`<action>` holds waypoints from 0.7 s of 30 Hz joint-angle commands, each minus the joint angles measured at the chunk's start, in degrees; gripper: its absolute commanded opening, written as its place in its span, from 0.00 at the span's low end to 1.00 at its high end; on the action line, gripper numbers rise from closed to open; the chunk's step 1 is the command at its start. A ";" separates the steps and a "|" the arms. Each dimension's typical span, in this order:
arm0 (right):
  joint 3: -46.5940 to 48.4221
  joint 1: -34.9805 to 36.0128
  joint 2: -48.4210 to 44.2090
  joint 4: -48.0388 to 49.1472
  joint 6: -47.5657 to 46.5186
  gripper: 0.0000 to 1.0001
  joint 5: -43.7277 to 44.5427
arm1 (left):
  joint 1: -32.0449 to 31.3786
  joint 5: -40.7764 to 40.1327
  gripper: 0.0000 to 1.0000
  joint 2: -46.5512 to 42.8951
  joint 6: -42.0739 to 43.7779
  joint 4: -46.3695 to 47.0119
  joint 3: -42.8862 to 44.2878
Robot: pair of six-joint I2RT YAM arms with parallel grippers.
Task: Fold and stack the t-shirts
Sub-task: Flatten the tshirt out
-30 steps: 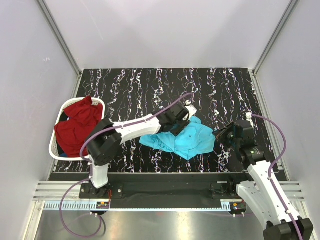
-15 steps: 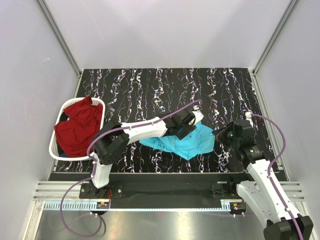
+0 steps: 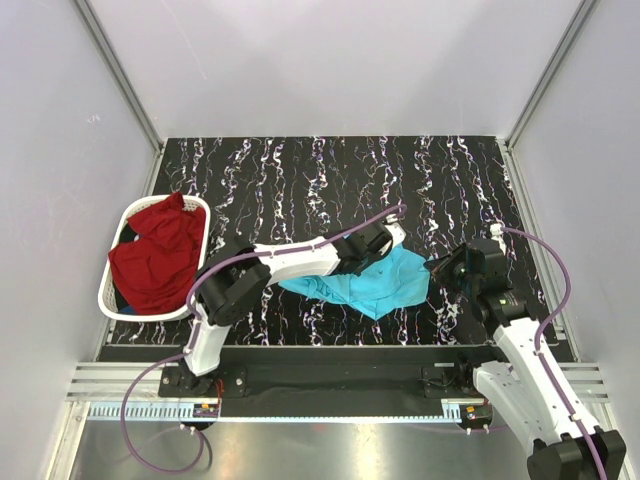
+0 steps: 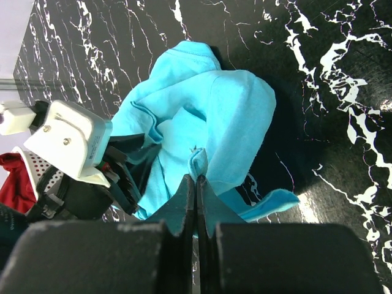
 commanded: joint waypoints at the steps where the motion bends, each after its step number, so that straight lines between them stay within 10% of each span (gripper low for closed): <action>1: 0.46 0.00 0.35 2.33 -0.23 0.00 -0.30 | -0.42 -6.33 0.25 -1.94 0.00 4.10 0.93; 5: 0.29 0.00 1.06 2.50 0.03 0.00 0.05 | -0.42 -7.13 0.00 -6.15 -1.14 4.89 0.14; 21: 24.43 -0.96 7.64 -9.97 -6.20 0.00 20.34 | 10.82 -19.42 0.00 -43.73 -20.13 -12.77 5.32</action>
